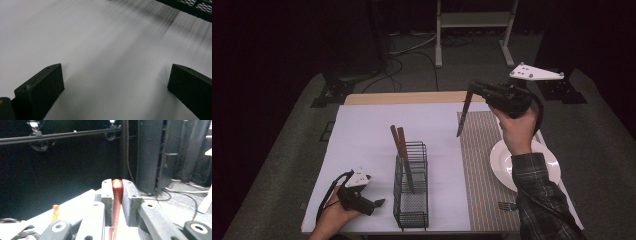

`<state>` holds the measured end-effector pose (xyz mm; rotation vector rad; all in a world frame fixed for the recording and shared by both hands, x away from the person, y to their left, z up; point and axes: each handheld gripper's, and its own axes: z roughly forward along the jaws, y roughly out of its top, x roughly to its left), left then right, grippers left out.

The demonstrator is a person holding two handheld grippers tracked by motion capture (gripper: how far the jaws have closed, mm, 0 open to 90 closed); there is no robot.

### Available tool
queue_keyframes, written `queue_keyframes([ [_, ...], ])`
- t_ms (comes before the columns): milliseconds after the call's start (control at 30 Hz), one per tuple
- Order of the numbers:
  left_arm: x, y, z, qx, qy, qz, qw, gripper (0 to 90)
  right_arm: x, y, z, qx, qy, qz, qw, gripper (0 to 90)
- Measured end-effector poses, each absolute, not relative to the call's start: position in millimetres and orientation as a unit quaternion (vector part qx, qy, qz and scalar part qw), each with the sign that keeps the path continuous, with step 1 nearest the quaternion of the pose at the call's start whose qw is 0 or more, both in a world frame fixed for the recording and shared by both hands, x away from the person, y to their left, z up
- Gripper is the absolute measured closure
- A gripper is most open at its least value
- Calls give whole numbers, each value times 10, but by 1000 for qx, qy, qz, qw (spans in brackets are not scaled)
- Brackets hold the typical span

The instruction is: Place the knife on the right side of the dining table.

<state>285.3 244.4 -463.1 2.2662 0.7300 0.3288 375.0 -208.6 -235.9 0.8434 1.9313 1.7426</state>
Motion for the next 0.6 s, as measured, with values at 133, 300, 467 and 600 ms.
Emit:
queue_keyframes([
  [133,2854,2444,-4632,879,283,128,361,0,3825,-2184,-2429,319,687,619,208,802],
  [300,2853,2444,-4632,879,283,128,361,0,3918,-2301,-2523,339,680,613,216,802],
  [467,2853,2443,-4634,879,283,129,362,0,4016,-2423,-2644,360,669,611,223,802],
  [600,2854,2443,-4634,879,283,128,362,0,4093,-2501,-2754,372,665,604,231,802],
])
